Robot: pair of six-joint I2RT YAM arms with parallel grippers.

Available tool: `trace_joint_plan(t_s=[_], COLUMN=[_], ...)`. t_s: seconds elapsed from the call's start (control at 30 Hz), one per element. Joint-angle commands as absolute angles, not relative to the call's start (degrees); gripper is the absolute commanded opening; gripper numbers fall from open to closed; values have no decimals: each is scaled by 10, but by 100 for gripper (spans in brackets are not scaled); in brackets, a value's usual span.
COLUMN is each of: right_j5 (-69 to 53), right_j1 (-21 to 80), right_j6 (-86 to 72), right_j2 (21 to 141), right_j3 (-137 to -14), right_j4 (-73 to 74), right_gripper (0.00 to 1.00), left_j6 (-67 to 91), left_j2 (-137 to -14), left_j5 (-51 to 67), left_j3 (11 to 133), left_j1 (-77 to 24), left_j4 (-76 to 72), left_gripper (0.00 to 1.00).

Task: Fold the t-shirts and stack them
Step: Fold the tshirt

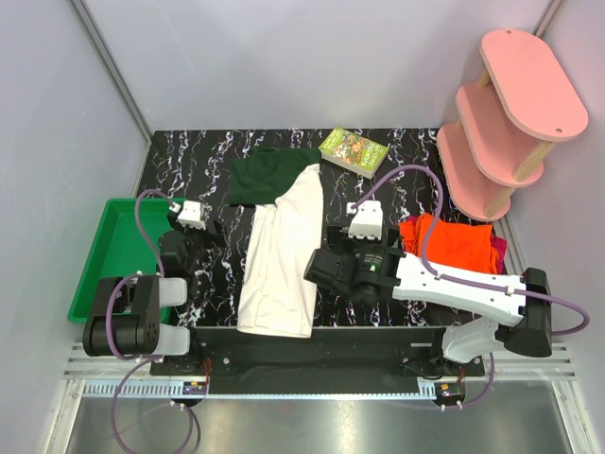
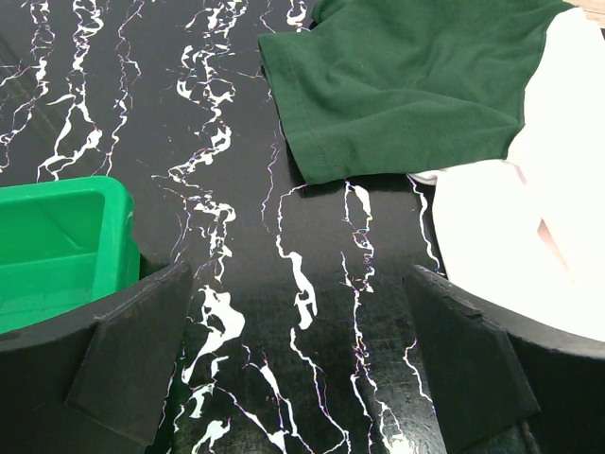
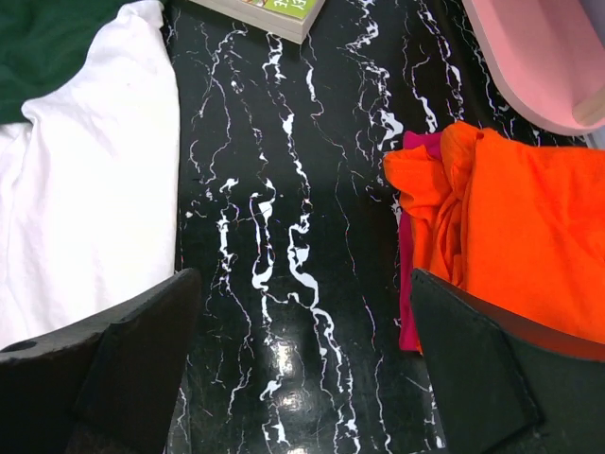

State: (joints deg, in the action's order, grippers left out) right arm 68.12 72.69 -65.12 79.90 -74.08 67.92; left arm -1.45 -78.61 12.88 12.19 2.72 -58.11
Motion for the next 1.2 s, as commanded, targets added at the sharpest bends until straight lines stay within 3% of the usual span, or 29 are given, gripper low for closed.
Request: trace_joint_plan(t_s=[0.0, 0.37, 0.53, 0.57, 0.7, 0.73, 0.87, 0.93, 0.97, 1.03, 1.07, 1.1, 1.13, 1.17], right_j5=[674, 575, 571, 574, 571, 570, 568, 569, 570, 574, 578, 578, 581, 581], right_j1=[719, 718, 717, 718, 716, 716, 716, 717, 716, 716, 716, 717, 716, 716], right_j6=[-515, -483, -471, -469, -469, -472, -486, -491, -495, -497, -502, -503, -504, -504], right_j2=[787, 691, 660, 657, 664, 665, 681, 692, 694, 704, 707, 713, 715, 718], right_j3=[-739, -675, -649, -649, -649, -648, -647, -646, -645, -644, -644, -643, -643, -643], right_j4=[580, 578, 580, 580, 580, 581, 581, 579, 577, 574, 571, 569, 567, 563], right_gripper=[100, 100, 100, 100, 100, 100, 100, 100, 100, 100, 100, 100, 100, 100], left_j6=[-23, -22, -2, -7, -18, -28, 101, 161, 180, 380, 506, 761, 781, 738], left_j2=[-787, -785, -787, -785, -738, -719, -699, -711, -707, -691, -684, -676, -650, -636], left_j5=[120, 120, 45, 24, -252, -311, -403, -437, -520, -593, -605, -592, -558, -482], left_j3=[134, 134, 139, 147, 132, 178, 399, 482, 487, 502, 510, 512, 498, 488], left_j1=[26, 26, 22, 12, -96, -123, -199, -241, -301, -340, -344, -342, -341, -345], left_j4=[-634, -634, -621, -613, -596, -538, 16, 130, 178, 284, 473, 563, 603, 545], left_gripper=[99, 99, 99, 99, 99, 99, 99, 99, 99, 99, 99, 99, 99, 99])
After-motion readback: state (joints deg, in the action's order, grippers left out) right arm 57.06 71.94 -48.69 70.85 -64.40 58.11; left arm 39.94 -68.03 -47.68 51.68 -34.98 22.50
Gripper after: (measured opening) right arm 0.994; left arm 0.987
